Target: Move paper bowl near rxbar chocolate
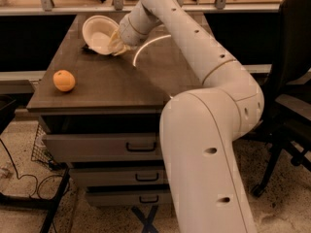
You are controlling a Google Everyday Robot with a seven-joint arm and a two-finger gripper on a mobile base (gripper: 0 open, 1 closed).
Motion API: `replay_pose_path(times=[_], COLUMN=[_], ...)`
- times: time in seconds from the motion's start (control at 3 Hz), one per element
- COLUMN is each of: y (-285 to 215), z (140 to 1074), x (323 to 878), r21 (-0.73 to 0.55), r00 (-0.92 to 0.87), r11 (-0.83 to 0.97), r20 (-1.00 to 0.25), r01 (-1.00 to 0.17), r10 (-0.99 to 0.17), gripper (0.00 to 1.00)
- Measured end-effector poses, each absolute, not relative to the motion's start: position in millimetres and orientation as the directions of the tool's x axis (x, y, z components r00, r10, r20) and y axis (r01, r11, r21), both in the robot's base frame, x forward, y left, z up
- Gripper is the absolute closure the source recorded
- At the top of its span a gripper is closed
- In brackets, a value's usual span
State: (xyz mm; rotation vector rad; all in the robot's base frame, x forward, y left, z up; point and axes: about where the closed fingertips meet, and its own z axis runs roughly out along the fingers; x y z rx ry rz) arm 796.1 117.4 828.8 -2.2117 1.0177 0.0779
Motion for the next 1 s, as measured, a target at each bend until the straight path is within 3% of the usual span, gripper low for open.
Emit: replay_pose_path(times=[0.33, 0.67, 1.0], y=[120, 120, 120], z=[825, 828, 839], x=[796, 796, 796], r21=[-0.562, -0.561, -0.561], r00=[0.692, 0.692, 0.692], r11=[-0.457, -0.457, -0.457], r20=[-0.325, -0.325, -0.325], r01=[-0.690, -0.690, -0.690], r10=[-0.645, -0.645, -0.645], gripper=[0.12, 0.00, 0.00])
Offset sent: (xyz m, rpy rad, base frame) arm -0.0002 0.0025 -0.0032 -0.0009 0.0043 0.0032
